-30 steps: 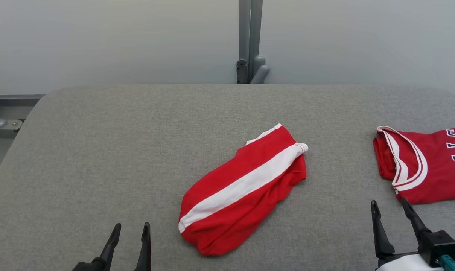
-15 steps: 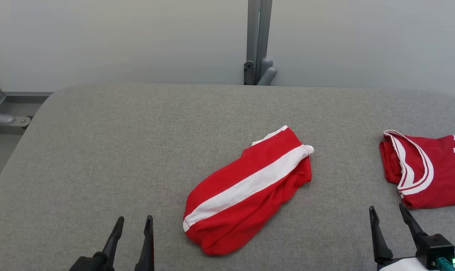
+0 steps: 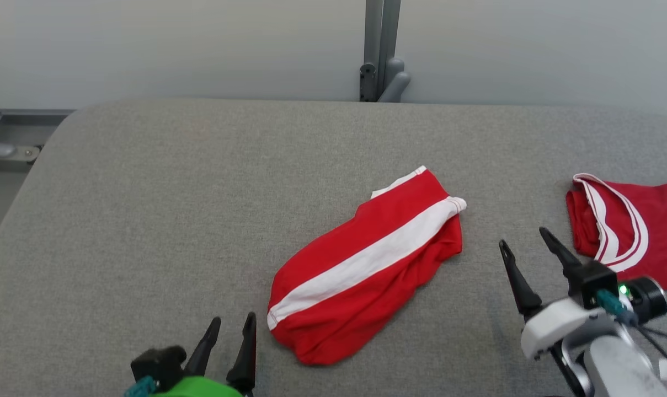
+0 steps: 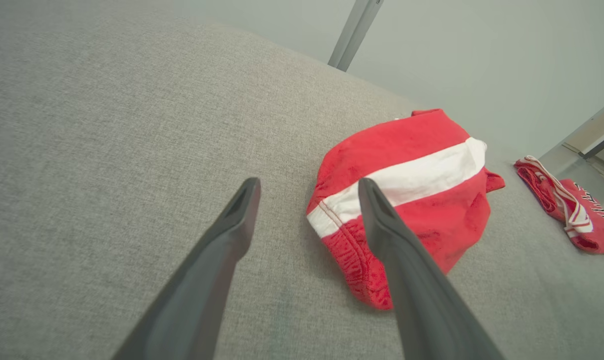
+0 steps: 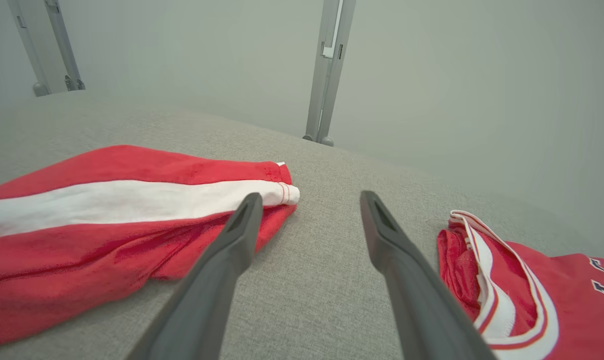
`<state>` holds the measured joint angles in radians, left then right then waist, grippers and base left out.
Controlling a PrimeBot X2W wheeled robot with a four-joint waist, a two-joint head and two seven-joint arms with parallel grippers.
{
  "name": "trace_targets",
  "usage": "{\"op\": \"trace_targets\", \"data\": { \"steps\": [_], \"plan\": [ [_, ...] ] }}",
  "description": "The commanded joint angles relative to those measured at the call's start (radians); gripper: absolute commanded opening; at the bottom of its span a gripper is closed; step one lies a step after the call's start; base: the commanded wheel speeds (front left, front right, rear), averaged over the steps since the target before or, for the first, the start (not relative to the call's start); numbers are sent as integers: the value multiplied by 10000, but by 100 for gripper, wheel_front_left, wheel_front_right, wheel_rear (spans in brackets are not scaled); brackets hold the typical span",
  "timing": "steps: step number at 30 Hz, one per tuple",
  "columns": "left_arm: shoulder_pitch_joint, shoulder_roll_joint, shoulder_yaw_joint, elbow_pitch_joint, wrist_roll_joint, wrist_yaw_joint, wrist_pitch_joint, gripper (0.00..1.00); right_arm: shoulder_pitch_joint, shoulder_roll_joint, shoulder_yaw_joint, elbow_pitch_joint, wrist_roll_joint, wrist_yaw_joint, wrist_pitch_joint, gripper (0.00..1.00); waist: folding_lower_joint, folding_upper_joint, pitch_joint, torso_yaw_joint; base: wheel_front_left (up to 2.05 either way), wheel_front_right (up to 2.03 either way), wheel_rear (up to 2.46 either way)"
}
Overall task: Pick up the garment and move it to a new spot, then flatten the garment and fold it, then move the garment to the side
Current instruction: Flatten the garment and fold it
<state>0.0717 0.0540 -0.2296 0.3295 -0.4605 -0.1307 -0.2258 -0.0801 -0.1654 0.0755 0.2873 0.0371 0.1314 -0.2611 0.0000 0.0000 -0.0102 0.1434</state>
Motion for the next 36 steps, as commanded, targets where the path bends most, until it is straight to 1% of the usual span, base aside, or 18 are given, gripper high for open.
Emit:
{"op": "trace_targets", "data": {
  "steps": [1, 5, 7, 10, 11, 14, 18, 22, 26, 28, 33, 36],
  "plan": [
    [-724, 26, -145, 171, -566, 1, 341, 100, -1037, -448, 454, 526, 234, -17, 205, 100, 0, 0, 777, 166, 0, 0, 0],
    [-1683, 0, -679, 601, -1649, 1, 1119, 100, -2776, -1181, 1666, 1973, 1058, -17, 1159, 100, 0, 0, 1349, 480, 0, 0, 0],
    [-2122, -6, -973, 853, -2054, 1, 1461, 100, -3577, -1464, 2322, 2577, 1522, -15, 1551, 100, 0, 0, 1566, 645, 0, 0, 0],
    [-2539, -14, -1445, 1187, -2447, 1, 1775, 100, -4398, -1724, 3235, 3357, 2198, -15, 1955, 100, 0, 0, 1755, 847, 0, 0, 0],
    [-2539, -14, -1445, 1187, -2447, 1, 1775, 100, -4398, -1724, 3235, 3357, 2198, -15, 1955, 100, 0, 0, 1755, 847, 0, 0, 0],
    [-2790, -15, -1814, 1410, -2741, 1, 1884, 100, -5048, -1879, 3977, 3938, 2769, -15, 2053, 100, 0, 0, 1829, 1013, 0, 0, 0],
    [-2949, -19, -2218, 1584, -3109, 1, 1941, 100, -5597, -2078, 4697, 4651, 3453, -15, 2095, 100, 0, 0, 1816, 1207, 0, 0, 0],
    [-3022, -19, -2494, 1733, -3383, 0, 1829, 100, -5968, -2238, 5180, 5155, 3993, -15, 1999, 100, 0, 0, 1837, 1352, 0, 0, 0],
    [-3211, -21, -2819, 1801, -3758, 0, 1763, 100, -6222, -2402, 5736, 5418, 4494, -15, 1940, 100, 0, 0, 1930, 1474, 0, 0, 0],
    [-3331, -18, -3180, 1694, -4212, 0, 1815, 100, -6405, -2522, 6091, 5576, 4854, -15, 1863, 100, 0, 0, 1983, 1529, 0, 0, 0],
    [-3597, 188, -3670, 1702, -4755, 0, 1732, 100, -6685, -2653, 6502, 5874, 5297, -15, 1719, 100, 0, 0, 2008, 1533, 0, 0, 0],
    [-3755, 262, -3920, 1797, -5093, 0, 1689, 100, -6771, -2658, 6855, 6005, 5532, -15, 1848, 100, 0, 0, 2007, 1512, 0, 0, 0]
  ]
}}
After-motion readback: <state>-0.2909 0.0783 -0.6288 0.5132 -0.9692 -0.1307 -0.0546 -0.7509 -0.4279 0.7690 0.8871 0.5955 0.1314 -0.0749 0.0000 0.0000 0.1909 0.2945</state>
